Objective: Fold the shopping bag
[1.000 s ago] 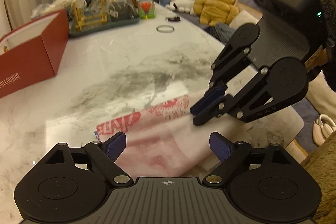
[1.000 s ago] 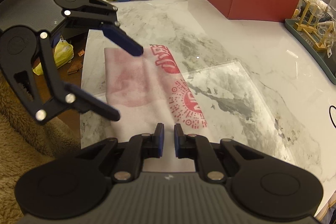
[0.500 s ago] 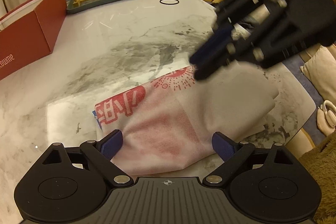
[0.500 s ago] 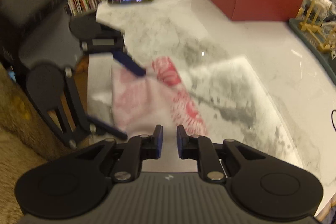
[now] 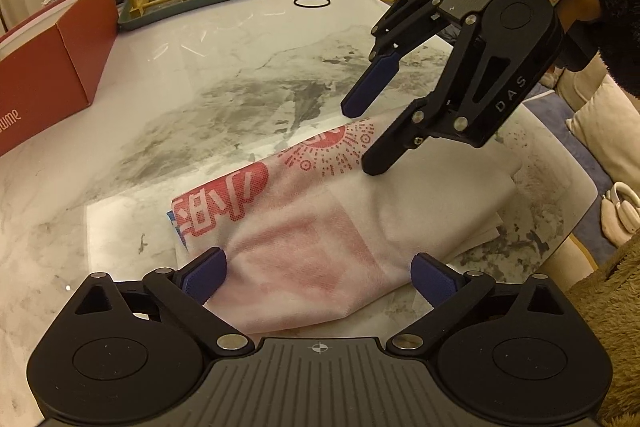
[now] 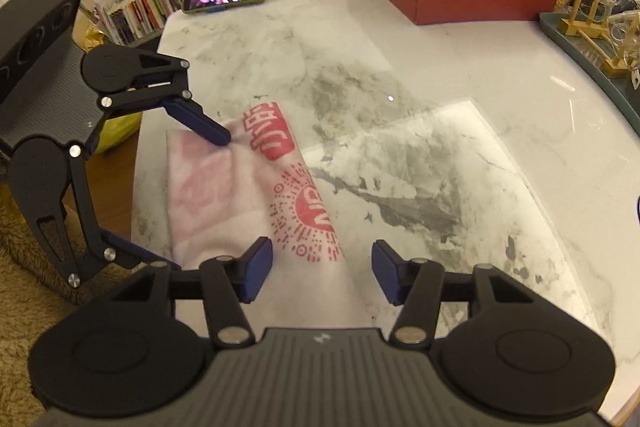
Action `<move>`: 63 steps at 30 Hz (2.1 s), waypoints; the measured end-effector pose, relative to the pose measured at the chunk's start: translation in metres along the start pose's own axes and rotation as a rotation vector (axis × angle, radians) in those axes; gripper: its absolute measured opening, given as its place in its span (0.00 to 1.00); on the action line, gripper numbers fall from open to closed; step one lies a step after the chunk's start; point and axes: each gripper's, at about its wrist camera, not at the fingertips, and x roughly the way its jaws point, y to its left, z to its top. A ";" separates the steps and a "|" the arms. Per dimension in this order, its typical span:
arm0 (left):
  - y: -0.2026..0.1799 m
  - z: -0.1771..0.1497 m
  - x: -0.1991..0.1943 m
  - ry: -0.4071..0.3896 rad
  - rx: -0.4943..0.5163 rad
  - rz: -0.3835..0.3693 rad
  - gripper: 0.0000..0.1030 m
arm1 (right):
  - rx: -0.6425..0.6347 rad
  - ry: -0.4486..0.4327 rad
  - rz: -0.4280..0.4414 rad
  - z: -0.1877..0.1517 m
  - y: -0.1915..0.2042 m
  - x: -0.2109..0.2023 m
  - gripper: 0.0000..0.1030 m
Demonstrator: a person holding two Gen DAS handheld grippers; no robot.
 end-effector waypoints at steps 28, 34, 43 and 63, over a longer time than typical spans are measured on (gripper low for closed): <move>0.009 -0.008 -0.022 -0.102 -0.165 -0.175 0.97 | -0.081 -0.019 -0.023 0.019 0.005 -0.004 0.07; 0.003 -0.005 -0.024 -0.121 -0.147 -0.165 0.97 | -0.097 -0.008 -0.026 0.022 0.005 -0.007 0.07; -0.002 0.000 -0.010 -0.093 -0.111 -0.192 0.97 | -0.103 0.000 -0.039 0.021 0.006 -0.004 0.07; 0.015 0.007 0.000 -0.093 -0.176 -0.086 0.56 | -0.117 0.000 -0.051 0.018 0.010 -0.001 0.09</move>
